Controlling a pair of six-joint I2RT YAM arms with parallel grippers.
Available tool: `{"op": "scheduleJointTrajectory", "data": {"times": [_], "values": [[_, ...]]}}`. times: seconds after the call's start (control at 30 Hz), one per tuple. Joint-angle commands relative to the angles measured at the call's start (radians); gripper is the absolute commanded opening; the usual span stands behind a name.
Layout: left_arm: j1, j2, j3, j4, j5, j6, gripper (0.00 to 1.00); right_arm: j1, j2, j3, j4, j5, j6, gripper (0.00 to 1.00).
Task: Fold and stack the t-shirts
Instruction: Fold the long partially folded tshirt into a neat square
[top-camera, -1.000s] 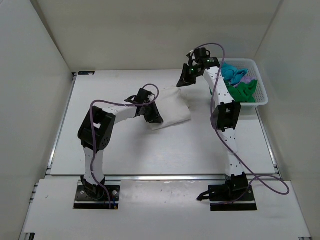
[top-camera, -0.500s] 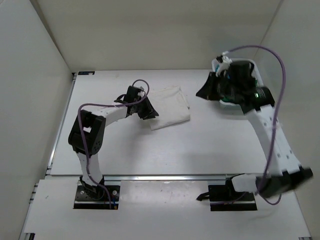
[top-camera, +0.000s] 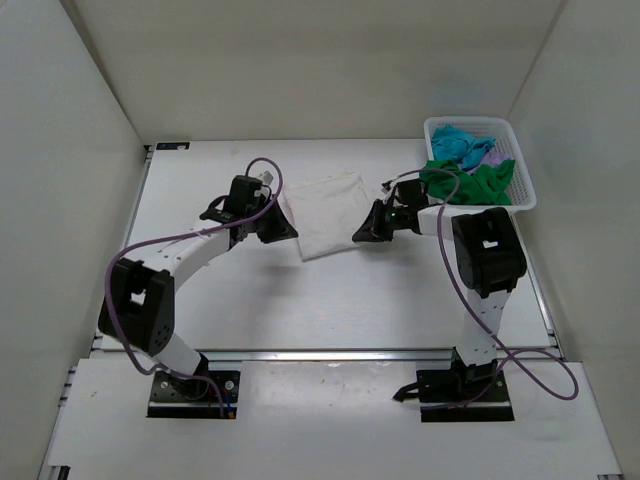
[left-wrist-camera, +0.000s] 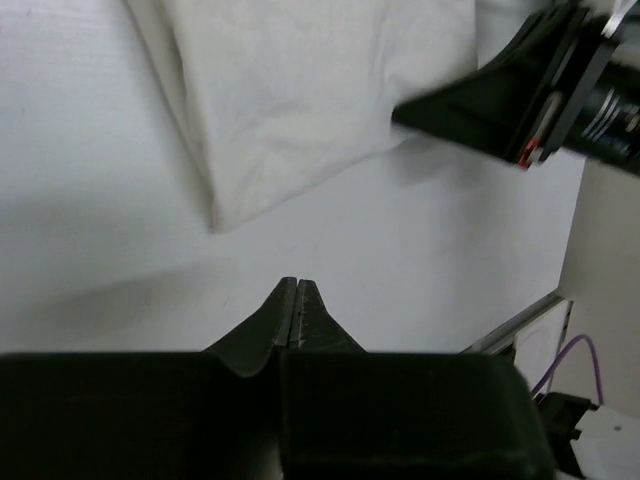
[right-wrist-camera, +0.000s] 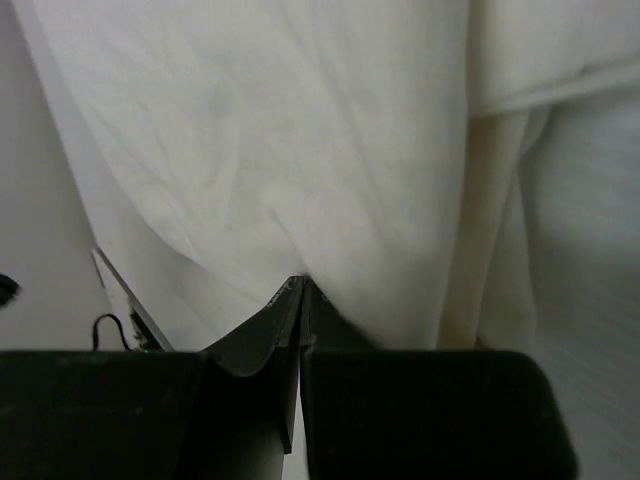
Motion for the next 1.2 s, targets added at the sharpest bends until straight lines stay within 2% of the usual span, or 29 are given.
{"op": "scheduleJointTrajectory", "data": {"times": [0.0,0.1,0.17,0.2,0.23,0.27,0.33,0.4,0.5,0.6,0.67,0.73,0.8,0.83,0.87,1.03,1.17], "values": [[-0.011,-0.118,-0.058,-0.068,-0.010,0.074,0.05,-0.022,-0.009,-0.004,0.315,-0.065,0.143,0.00],[-0.025,-0.173,-0.122,-0.075,0.026,0.091,0.18,-0.022,0.010,-0.078,0.445,-0.056,0.250,0.01],[-0.023,-0.204,-0.168,-0.085,0.057,0.085,0.44,-0.025,0.030,-0.150,0.548,-0.105,0.323,0.00],[-0.020,-0.230,-0.177,-0.097,0.056,0.084,0.54,-0.025,0.036,-0.176,0.603,-0.119,0.369,0.00],[-0.023,-0.242,-0.190,-0.118,0.054,0.087,0.98,-0.022,0.015,-0.186,0.636,-0.132,0.393,0.01],[-0.018,-0.264,-0.194,-0.129,0.042,0.091,0.99,-0.027,0.004,-0.192,0.648,-0.133,0.392,0.04],[-0.012,-0.308,-0.196,-0.195,-0.012,0.107,0.99,-0.001,-0.050,-0.137,0.571,-0.127,0.340,0.10],[-0.006,-0.331,-0.176,-0.224,-0.033,0.139,0.99,0.019,-0.094,-0.085,0.471,-0.093,0.278,0.24],[-0.008,-0.369,-0.171,-0.244,-0.024,0.143,0.99,0.053,-0.177,-0.002,0.322,-0.047,0.181,0.34],[0.003,-0.408,-0.194,-0.233,0.017,0.117,0.99,0.096,-0.289,0.007,0.156,0.004,0.078,0.47],[0.023,-0.439,-0.216,-0.239,0.051,0.113,0.99,0.146,-0.399,-0.038,0.081,0.069,-0.018,0.64],[0.034,-0.460,-0.230,-0.266,0.053,0.120,0.99,0.195,-0.491,-0.084,-0.069,0.154,-0.109,0.71],[0.037,-0.494,-0.243,-0.273,0.054,0.108,0.99,0.221,-0.617,-0.173,-0.138,0.231,-0.142,0.83],[0.037,-0.508,-0.251,-0.275,0.054,0.105,0.99,0.223,-0.648,-0.195,-0.175,0.267,-0.142,0.95],[0.037,-0.532,-0.259,-0.272,0.042,0.101,0.99,0.225,-0.710,-0.248,-0.204,0.294,-0.145,0.99],[0.028,-0.592,-0.279,-0.247,0.052,0.090,0.99,0.128,-0.951,-0.452,-0.266,0.312,-0.099,0.99],[0.031,-0.627,-0.288,-0.224,0.079,0.088,0.99,0.079,-1.062,-0.502,-0.349,0.372,-0.122,0.99]]}}
